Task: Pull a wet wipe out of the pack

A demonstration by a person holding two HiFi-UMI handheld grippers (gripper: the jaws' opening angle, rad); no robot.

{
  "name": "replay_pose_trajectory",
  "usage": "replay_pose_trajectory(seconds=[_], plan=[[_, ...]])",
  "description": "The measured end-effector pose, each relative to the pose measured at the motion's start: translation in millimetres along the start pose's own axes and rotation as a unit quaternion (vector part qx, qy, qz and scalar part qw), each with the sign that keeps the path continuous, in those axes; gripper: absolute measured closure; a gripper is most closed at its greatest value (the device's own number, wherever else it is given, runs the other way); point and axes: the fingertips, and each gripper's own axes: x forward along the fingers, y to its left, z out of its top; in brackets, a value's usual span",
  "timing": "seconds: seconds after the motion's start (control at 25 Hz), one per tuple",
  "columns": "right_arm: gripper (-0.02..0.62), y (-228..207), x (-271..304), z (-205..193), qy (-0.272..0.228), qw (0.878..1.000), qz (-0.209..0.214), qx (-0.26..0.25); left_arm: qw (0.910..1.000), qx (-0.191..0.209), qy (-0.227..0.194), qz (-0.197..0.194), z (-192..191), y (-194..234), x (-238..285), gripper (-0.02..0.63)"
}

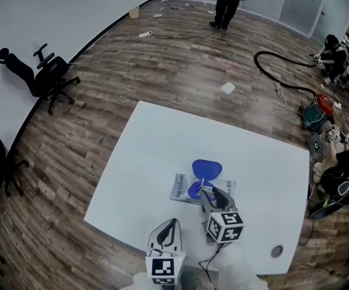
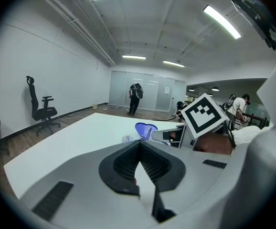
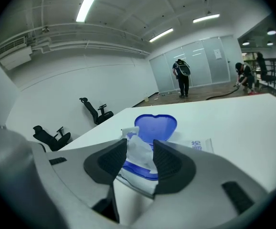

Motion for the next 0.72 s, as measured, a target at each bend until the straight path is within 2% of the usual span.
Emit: replay_pose_trajectory(seconds=[0.16,0.52,0.72], plan=[[0.430,-1.1,2.9,-1.2,0.007,1.000,-0.003,0.003,0.9998,-0.003,0.018,0.007,-1.4,6.4,0.1,0.611],[0.433,0.7,7.8,-4.3,0.025,1.000,0.000,-0.008,0.9997,-0.006,0.017,0.014,-4.6,12.6,9.6,0.610],[0.494,0.2,7.3,-3.4,0.029,0.999,-0.014,-0.022,0.9998,-0.006,0.015,0.015,-2.8,14.9,7.5,0.610]])
